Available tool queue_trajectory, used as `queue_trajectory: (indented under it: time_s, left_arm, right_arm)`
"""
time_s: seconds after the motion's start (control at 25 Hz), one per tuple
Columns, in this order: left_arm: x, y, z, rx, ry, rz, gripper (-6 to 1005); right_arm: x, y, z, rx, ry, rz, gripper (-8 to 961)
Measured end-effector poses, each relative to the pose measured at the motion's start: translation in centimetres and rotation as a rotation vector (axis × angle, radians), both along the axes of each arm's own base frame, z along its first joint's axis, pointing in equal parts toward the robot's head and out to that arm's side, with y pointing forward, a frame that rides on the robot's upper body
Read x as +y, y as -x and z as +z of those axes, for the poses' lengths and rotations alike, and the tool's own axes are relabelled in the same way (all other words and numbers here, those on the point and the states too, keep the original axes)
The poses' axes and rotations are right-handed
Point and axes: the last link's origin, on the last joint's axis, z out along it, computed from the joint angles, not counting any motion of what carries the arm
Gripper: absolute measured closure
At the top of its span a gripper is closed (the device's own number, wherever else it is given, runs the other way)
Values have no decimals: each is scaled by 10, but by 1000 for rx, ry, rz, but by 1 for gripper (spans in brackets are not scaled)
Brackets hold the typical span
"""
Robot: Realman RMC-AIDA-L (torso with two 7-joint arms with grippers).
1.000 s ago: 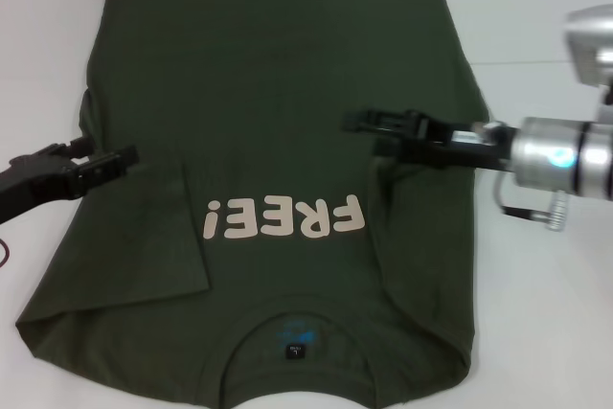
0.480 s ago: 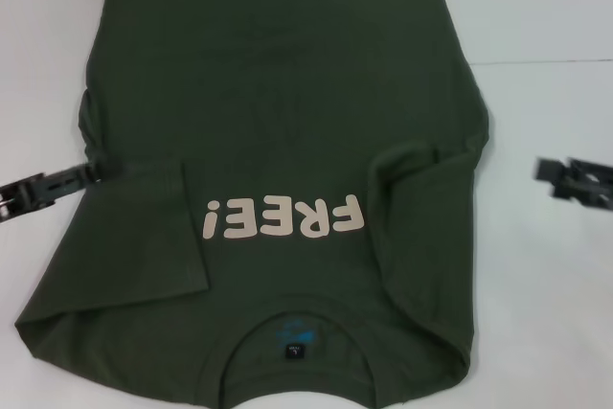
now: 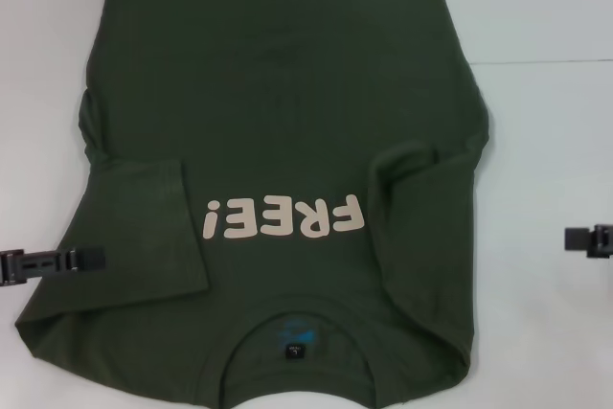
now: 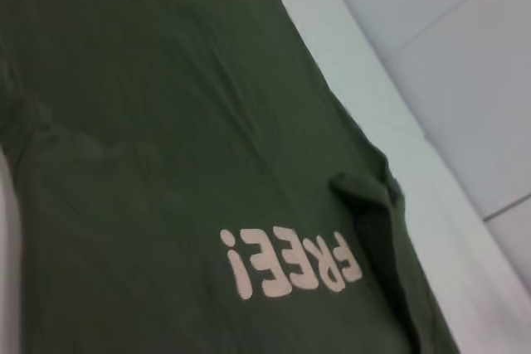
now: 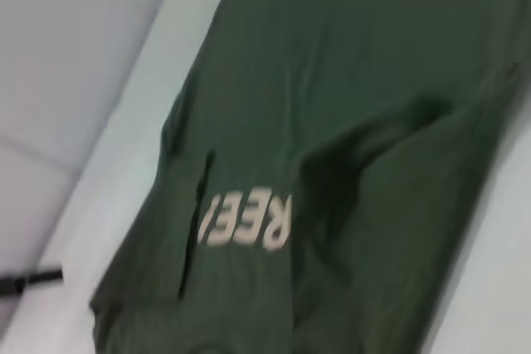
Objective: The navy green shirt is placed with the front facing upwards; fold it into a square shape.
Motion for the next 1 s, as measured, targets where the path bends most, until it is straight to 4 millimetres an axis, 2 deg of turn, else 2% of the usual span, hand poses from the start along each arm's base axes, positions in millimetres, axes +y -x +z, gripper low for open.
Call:
queue_trajectory:
  time_s: [0.32,0.44,0.64,0.8,1.0]
  left_arm:
    - [-2,4,9,55,-9,-16,138]
    - [-2,9,15,128,11,-7,138]
    - [-2,18,29,266,31,34,138]
    - [1,26,27,338,32,57,138]
    - [5,34,12,396,71,55,137]
  right_arm:
    - [13,39,-11,-182,158,122,35]
    - [19,61,-10,-250,184,169,35]
    - [27,84,-12,-290,203,223,36]
    - [28,94,-17,-283,223,262,36]
    - [27,91,-20,-275,218,257,38]
